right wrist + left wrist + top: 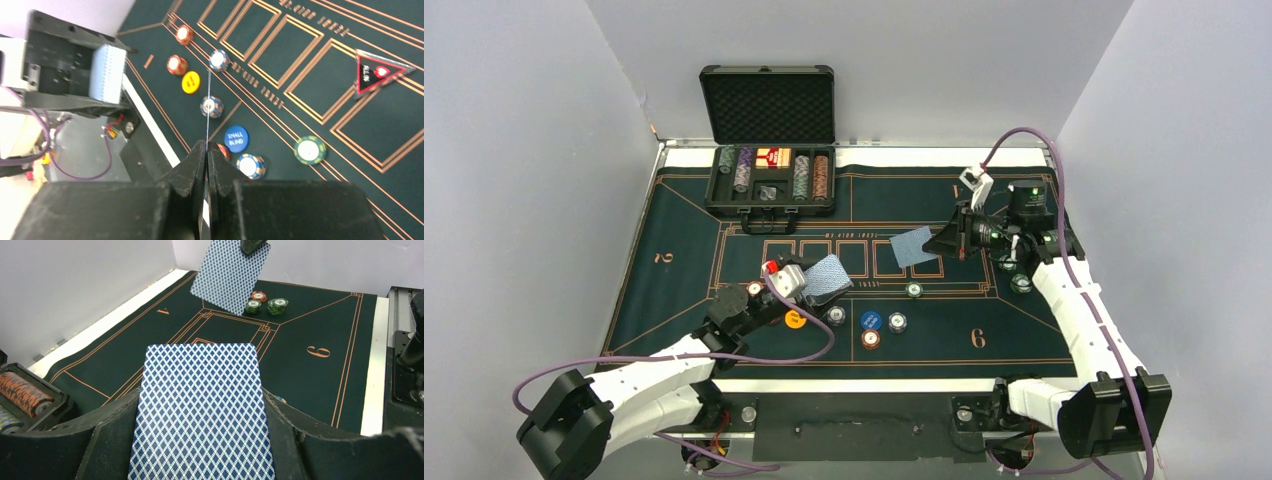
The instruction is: Distribute texas hold em gaming equipment
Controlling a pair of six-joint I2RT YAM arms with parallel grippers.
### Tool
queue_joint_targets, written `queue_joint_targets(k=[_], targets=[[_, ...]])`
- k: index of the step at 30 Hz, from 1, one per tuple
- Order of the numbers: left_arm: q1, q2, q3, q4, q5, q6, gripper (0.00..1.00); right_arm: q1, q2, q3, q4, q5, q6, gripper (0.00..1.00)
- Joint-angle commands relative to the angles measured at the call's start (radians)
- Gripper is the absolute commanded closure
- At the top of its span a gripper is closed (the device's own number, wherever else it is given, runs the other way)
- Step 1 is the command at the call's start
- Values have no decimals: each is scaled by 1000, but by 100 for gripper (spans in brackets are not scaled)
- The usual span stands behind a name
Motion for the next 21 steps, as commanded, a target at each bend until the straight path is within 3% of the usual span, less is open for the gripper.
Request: queue_joint_targets(k=[1, 10, 15, 21], targets=[[12, -34, 28, -1, 32, 4, 100, 8, 12, 53, -163, 61, -293, 100], [15, -74, 16, -20, 35, 14, 100, 63, 90, 76, -654, 254, -849, 100], [22, -82, 9, -19, 43, 16, 100, 121, 132, 37, -710, 367, -922, 100], [25, -86, 1, -14, 47, 6, 100, 130, 263, 59, -765, 394, -1021, 100]])
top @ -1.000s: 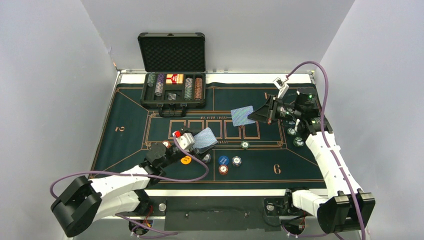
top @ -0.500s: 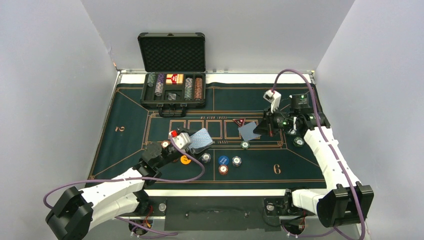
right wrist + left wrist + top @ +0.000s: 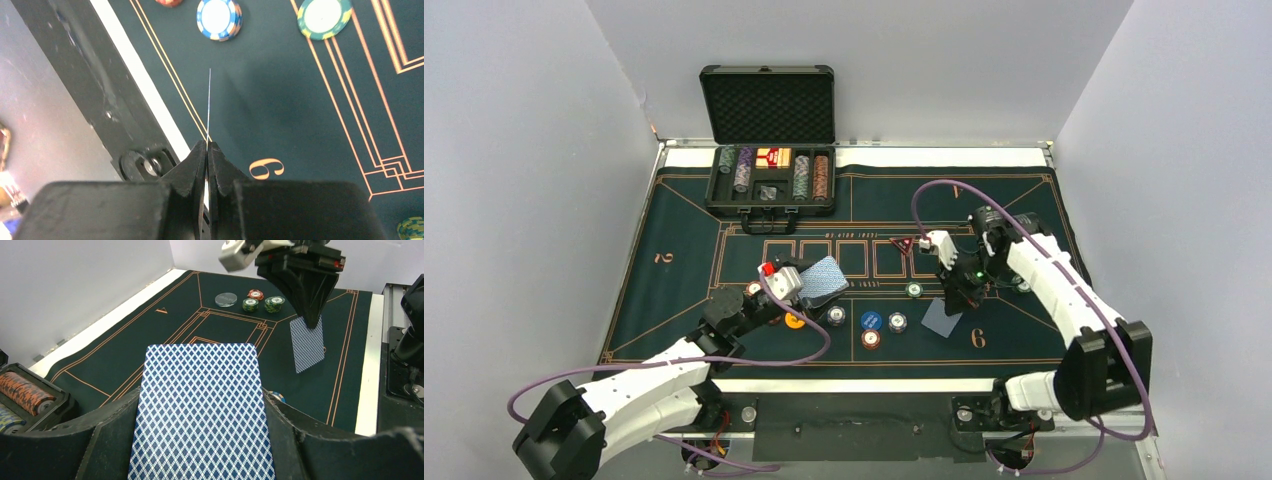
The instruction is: Distribute texas hold em gaming equipment
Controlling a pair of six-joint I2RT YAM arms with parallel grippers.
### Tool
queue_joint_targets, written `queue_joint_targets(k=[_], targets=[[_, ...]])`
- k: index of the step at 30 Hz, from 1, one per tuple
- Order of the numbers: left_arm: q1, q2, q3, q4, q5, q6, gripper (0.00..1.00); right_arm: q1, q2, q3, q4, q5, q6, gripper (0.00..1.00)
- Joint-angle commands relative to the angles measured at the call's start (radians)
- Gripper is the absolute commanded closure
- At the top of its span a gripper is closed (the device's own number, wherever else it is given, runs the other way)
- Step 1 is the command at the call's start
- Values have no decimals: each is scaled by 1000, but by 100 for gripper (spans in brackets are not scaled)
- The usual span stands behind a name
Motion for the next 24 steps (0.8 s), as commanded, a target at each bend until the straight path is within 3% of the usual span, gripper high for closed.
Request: queue_joint_targets(k=[1, 18, 24], targets=[[7, -22, 5, 56, 17, 0, 100, 6, 104, 26, -72, 41, -151, 100], [9, -65, -27, 61, 1, -12, 100, -15, 452, 147, -44, 40, -222, 100], [11, -81, -35, 55, -1, -12, 100, -34, 504, 165, -14, 53, -229, 97]])
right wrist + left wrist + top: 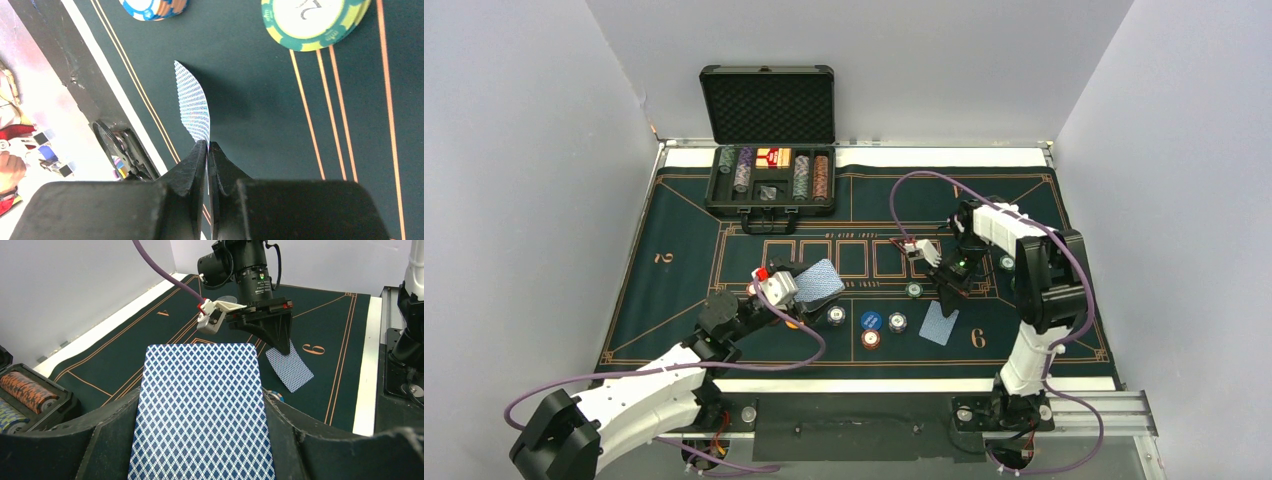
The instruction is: Distribute texas hold em gaming equipment
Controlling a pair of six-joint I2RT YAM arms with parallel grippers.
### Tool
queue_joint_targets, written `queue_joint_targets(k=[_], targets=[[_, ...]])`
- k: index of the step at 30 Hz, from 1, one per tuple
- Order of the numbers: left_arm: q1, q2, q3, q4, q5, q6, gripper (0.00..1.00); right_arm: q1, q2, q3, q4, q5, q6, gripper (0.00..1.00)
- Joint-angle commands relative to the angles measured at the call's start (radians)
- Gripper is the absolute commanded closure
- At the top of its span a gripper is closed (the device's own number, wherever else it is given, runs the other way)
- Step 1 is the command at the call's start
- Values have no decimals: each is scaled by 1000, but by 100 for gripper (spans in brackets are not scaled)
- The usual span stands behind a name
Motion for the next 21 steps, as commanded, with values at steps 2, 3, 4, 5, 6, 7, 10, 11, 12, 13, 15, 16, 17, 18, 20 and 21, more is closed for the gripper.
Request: queue_joint_targets(k=[2, 3, 4, 5, 6, 7, 10, 11, 12, 13, 15, 16, 17, 18, 20, 21], targets=[[6, -31, -6, 52, -2, -10, 100, -12, 18, 40, 30, 15, -27, 96], [6, -31, -6, 53, -2, -10, 100, -12, 22, 44, 32, 16, -25, 96], [5, -31, -6, 53, -2, -10, 100, -14, 30, 46, 35, 17, -23, 95], [5, -31, -6, 53, -1, -11, 100, -13, 34, 50, 37, 19, -22, 95], [5, -31, -6, 53, -1, -11, 100, -12, 40, 53, 41, 20, -22, 95], [6, -32, -6, 53, -1, -10, 100, -12, 42, 57, 41, 22, -21, 94], [5, -34, -6, 53, -2, -12, 100, -12, 56, 63, 54, 34, -13, 89], [5, -34, -6, 53, -1, -12, 100, -13, 57, 66, 58, 37, -7, 85], [5, -34, -7, 53, -1, -13, 100, -12, 57, 66, 65, 43, -3, 84], [5, -35, -6, 53, -1, -14, 100, -12, 57, 67, 69, 46, 3, 81], [5, -36, -6, 54, -2, -15, 100, -12, 59, 66, 80, 57, 12, 78], [6, -37, -6, 53, -2, -15, 100, -13, 59, 66, 86, 60, 17, 77], [6, -37, -6, 53, -2, -15, 100, -13, 58, 67, 89, 64, 21, 76], [6, -38, -6, 53, -2, -15, 100, -12, 57, 67, 95, 67, 28, 74], [5, -40, -6, 52, -2, -15, 100, -12, 50, 66, 109, 75, 44, 73], [6, -40, -6, 51, -2, -16, 100, -12, 45, 66, 113, 79, 49, 72]])
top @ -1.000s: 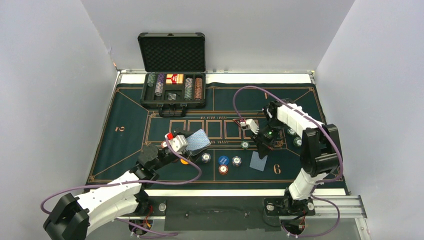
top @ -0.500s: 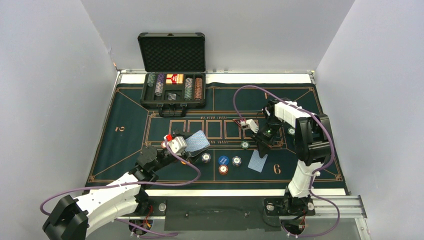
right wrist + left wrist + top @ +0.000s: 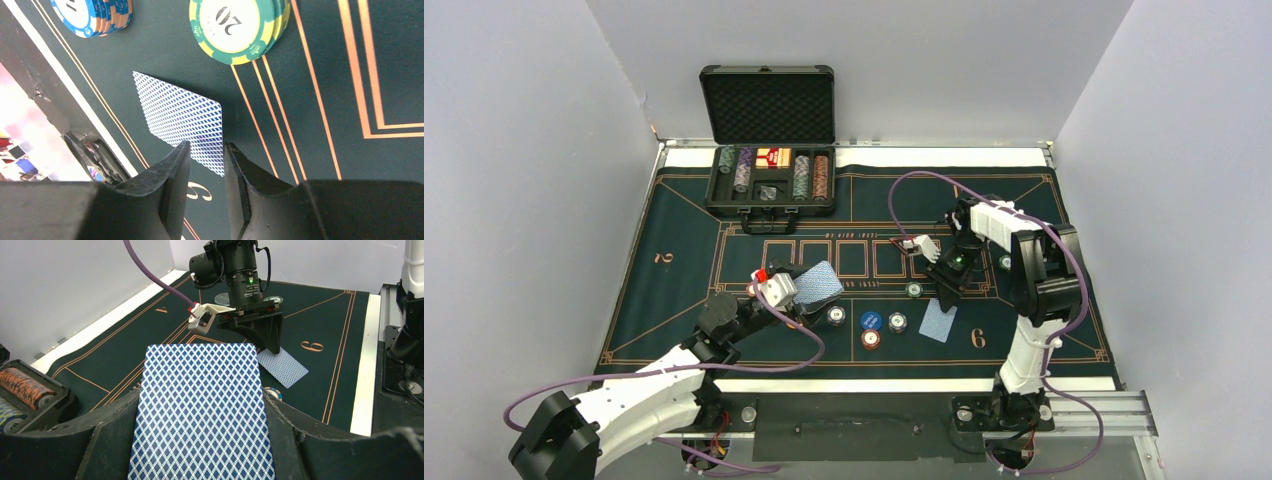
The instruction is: Distribute texas hold em gaming equipment
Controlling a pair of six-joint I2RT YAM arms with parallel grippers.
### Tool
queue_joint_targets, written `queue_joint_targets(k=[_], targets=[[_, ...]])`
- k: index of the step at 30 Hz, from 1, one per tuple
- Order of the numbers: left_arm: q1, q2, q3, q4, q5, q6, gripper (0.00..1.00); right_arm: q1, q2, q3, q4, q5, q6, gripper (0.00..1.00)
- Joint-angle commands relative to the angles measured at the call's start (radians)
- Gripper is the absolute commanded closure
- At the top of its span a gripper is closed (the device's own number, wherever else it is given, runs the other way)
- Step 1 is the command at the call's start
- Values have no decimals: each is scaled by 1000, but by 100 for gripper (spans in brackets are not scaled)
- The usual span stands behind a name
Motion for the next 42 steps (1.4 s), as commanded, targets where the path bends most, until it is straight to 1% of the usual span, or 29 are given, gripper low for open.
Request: queue_joint_targets(k=[1, 12, 16, 18, 19, 21, 22, 23, 24, 25, 26, 27, 29, 30, 31, 32, 33, 34, 36, 38, 42], targets=[[6, -24, 13, 57, -1, -14, 100, -3, -21, 31, 40, 23, 32, 71], [5, -32, 13, 52, 4, -20, 100, -3, -50, 32, 60, 45, 56, 70], [3, -27, 14, 45, 10, -23, 100, -4, -139, 63, 54, 46, 70, 66], [2, -15, 14, 54, 19, -23, 100, -2, -203, 94, 33, 8, 67, 65], [-3, 1, 13, 73, 22, -23, 100, -2, -274, 128, 15, -63, 74, 61], [-14, 24, 15, 88, 24, -23, 100, -2, -345, 147, 13, -185, 100, 49], [-20, 32, 18, 98, 23, -23, 100, -1, -389, 149, 22, -290, 112, 36], [-23, 49, 20, 104, 23, -23, 100, -2, -407, 142, 31, -356, 145, 30], [-31, 57, 26, 112, 22, -23, 100, 4, -438, 138, 53, -481, 165, 21], [-38, 73, 30, 116, 21, -23, 100, 11, -450, 134, 69, -559, 234, 15], [-40, 81, 40, 120, 22, -23, 100, 38, -467, 136, 131, -578, 287, 14], [-47, 97, 45, 122, 22, -23, 100, 58, -471, 145, 164, -568, 436, 13], [-53, 121, 59, 130, 20, -23, 100, 127, -466, 173, 223, -521, 595, 12], [-56, 139, 69, 141, 18, -23, 100, 170, -460, 178, 252, -509, 635, 12], [-62, 149, 73, 147, 15, -23, 100, 208, -456, 174, 283, -476, 744, 12], [-66, 165, 81, 160, 14, -23, 100, 227, -449, 159, 354, -462, 868, 12], [-74, 174, 87, 167, 7, -23, 100, 257, -448, 152, 386, -443, 916, 12], [-78, 190, 91, 179, 5, -23, 100, 269, -446, 132, 448, -435, 997, 12], [-91, 209, 99, 193, -4, -21, 100, 297, -457, 100, 544, -402, 1096, 11], [-103, 223, 106, 202, -9, -19, 100, 315, -465, 74, 613, -368, 1161, 10], [-114, 239, 120, 207, -9, -14, 100, 346, -452, 44, 667, -360, 1206, 8]])
